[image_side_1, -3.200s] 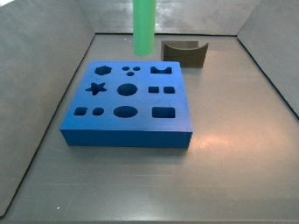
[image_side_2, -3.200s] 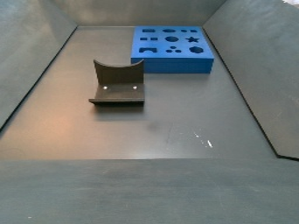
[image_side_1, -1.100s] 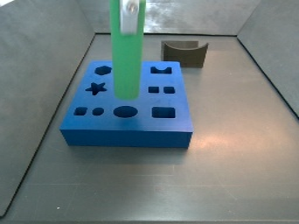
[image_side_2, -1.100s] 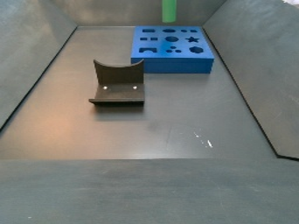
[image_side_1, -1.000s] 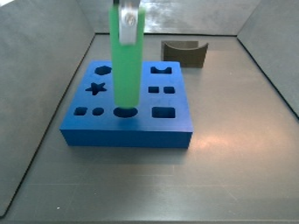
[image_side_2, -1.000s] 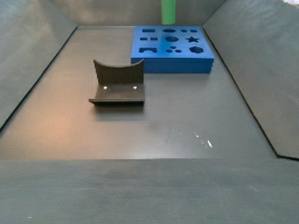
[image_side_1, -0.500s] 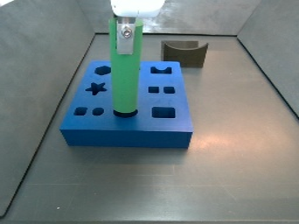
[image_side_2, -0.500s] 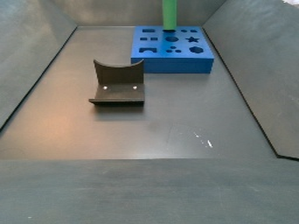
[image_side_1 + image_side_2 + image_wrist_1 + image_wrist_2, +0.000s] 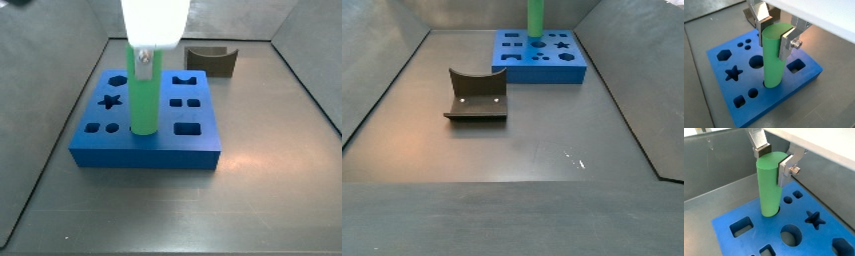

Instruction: Insert the oval object.

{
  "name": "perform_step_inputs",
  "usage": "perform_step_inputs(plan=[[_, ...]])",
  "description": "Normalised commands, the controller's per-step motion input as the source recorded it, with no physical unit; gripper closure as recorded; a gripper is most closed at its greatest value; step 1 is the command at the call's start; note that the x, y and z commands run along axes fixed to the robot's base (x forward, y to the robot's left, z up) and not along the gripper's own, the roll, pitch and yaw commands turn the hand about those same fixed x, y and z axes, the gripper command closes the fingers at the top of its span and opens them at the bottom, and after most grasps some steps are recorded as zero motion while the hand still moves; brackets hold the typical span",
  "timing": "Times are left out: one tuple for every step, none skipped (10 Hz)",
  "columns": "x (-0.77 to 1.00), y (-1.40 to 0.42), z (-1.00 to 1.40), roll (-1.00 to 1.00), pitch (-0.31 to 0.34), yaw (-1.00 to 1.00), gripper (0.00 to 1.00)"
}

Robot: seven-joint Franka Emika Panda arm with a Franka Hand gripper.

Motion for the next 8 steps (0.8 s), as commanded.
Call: perform_step_inputs(plan=[[-0.03, 0.0, -0.44, -0.13, -0.259, 0.0, 1.0], [-0.04, 0.0, -0.43, -0.08, -0.274, 0.0, 1.0], [-0.05, -0.08, -0.34, 0.0, -0.279, -0.01, 1.0], [-0.11, -0.13, -0.29, 0.02, -0.32, -0.02, 1.0], [-0.12, -0.17, -0.26, 0.07, -0.303, 0.0, 1.0], [-0.01, -0.12, -0.22, 0.07, -0.14, 0.0, 1.0], [0.0, -0.07, -0.1, 0.0, -0.043, 0.04, 1.0], [0.0, 0.0, 0.0, 0.0, 0.0, 0.0, 1.0]])
